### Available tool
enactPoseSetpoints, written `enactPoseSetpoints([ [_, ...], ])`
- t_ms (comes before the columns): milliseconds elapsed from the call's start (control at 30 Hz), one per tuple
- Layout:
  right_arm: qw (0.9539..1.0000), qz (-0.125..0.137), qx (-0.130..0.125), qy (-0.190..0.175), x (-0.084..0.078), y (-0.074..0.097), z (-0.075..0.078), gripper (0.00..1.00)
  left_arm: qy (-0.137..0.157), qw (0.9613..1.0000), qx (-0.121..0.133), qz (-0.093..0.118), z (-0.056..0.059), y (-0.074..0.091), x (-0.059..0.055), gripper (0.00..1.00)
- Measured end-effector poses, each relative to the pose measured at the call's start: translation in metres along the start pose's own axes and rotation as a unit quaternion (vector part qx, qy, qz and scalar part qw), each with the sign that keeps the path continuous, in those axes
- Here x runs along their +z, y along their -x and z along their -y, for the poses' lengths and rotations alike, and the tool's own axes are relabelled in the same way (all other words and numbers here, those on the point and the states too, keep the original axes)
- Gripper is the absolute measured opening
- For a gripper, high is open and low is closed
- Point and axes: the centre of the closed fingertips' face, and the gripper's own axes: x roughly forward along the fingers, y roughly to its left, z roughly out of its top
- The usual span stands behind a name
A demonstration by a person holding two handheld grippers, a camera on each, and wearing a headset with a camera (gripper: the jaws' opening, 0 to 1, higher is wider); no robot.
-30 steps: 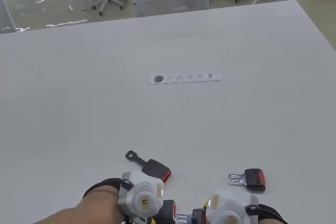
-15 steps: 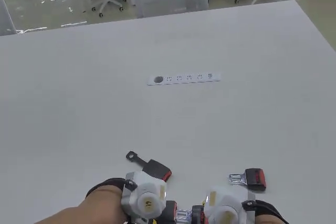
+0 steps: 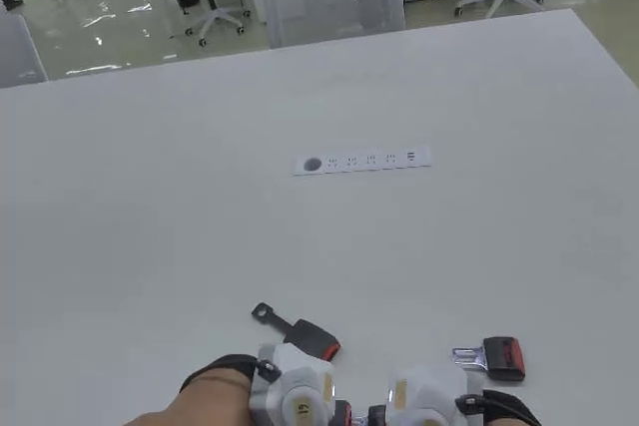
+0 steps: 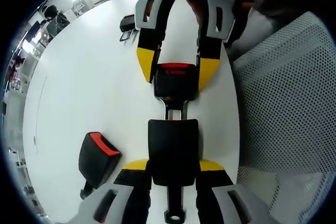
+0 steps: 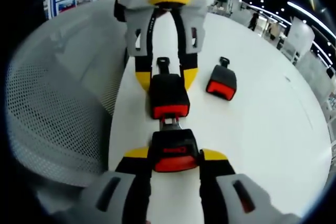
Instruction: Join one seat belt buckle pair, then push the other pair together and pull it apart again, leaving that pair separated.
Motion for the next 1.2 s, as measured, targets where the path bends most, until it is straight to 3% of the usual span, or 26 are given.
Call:
enactPoseSetpoints([
  [533,0.9998,0.016,0.009,-0.004,0.005,-0.005,-0.002,0.33,-0.007,1.0000,-0.005,0.004,0.001,0.000,0.001,0.33],
  [733,0.9996,0.019,0.018,-0.004,0.009,-0.006,-0.001,0.32,-0.001,0.9997,-0.005,0.023,0.000,0.002,-0.002,0.32],
  [900,0.9995,0.020,0.023,0.003,0.020,-0.015,-0.003,0.32,-0.006,0.9997,-0.008,0.022,0.000,0.001,-0.001,0.32],
  [933,0.9984,0.049,0.012,0.026,0.033,-0.018,0.002,0.32,-0.007,0.9997,-0.008,0.023,-0.001,0.002,-0.001,0.33],
  [967,0.9995,0.019,0.021,0.014,0.023,-0.015,-0.001,0.32,-0.001,0.9996,-0.008,0.026,-0.001,0.004,-0.001,0.33],
  [1200,0.9993,0.025,0.022,0.017,0.021,-0.015,0.001,0.32,-0.003,0.9996,-0.006,0.027,0.000,0.002,-0.001,0.33],
])
